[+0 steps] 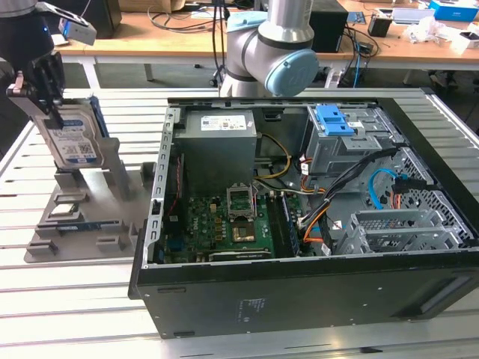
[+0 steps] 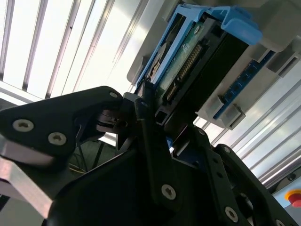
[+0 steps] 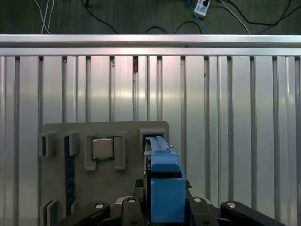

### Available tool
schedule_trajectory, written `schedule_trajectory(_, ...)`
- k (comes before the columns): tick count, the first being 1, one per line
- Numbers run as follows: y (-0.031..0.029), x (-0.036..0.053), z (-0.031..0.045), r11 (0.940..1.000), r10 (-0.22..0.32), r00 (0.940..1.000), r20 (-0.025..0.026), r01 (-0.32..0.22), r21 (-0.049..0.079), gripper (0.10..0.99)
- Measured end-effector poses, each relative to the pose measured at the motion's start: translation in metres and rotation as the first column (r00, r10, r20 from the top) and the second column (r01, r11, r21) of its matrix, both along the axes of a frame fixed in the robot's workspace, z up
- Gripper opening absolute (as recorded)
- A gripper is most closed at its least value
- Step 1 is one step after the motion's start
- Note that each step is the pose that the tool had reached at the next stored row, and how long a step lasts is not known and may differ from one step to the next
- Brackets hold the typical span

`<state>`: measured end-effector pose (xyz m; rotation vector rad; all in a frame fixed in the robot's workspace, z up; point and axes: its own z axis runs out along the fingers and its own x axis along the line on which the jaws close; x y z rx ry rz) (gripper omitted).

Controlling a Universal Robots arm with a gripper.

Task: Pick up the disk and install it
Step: 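Pick up the disk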

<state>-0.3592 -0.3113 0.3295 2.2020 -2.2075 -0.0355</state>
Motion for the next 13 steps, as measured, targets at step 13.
schedule_trajectory(13, 0.0014, 0.0000, 0.0242, 1.0000, 0.000, 1.0000, 0.0000, 0.000, 0.000, 0.365)
